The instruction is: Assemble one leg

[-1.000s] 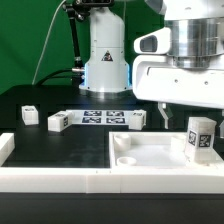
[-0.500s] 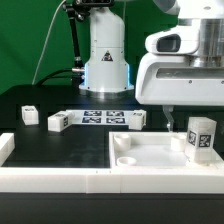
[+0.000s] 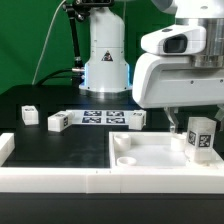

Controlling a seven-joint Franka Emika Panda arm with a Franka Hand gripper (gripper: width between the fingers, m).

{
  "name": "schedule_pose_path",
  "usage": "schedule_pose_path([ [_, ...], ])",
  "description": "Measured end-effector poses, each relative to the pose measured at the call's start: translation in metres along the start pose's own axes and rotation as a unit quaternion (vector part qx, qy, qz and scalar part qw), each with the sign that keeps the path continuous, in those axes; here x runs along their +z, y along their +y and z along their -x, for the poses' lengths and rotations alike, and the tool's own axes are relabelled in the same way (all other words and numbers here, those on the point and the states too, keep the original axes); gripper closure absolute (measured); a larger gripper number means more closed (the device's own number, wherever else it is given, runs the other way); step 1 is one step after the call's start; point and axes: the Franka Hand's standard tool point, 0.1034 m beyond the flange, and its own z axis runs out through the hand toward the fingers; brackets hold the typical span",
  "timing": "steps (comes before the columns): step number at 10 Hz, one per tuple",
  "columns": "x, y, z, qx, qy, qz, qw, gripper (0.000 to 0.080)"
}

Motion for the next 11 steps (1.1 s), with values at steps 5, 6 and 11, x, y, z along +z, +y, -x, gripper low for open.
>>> schedule_pose_path([
  [5,0.0006,-0.0013,0.0003,0.097,-0.001,-0.002,0.995,0.051],
  [6,0.0009,-0.0014,0.0005,0.138,-0.001,-0.002,0.99,0.051],
  [11,0.0027,-0.0033,0.0004,0.404,-0.006,-0.021,0.914,0.0509],
])
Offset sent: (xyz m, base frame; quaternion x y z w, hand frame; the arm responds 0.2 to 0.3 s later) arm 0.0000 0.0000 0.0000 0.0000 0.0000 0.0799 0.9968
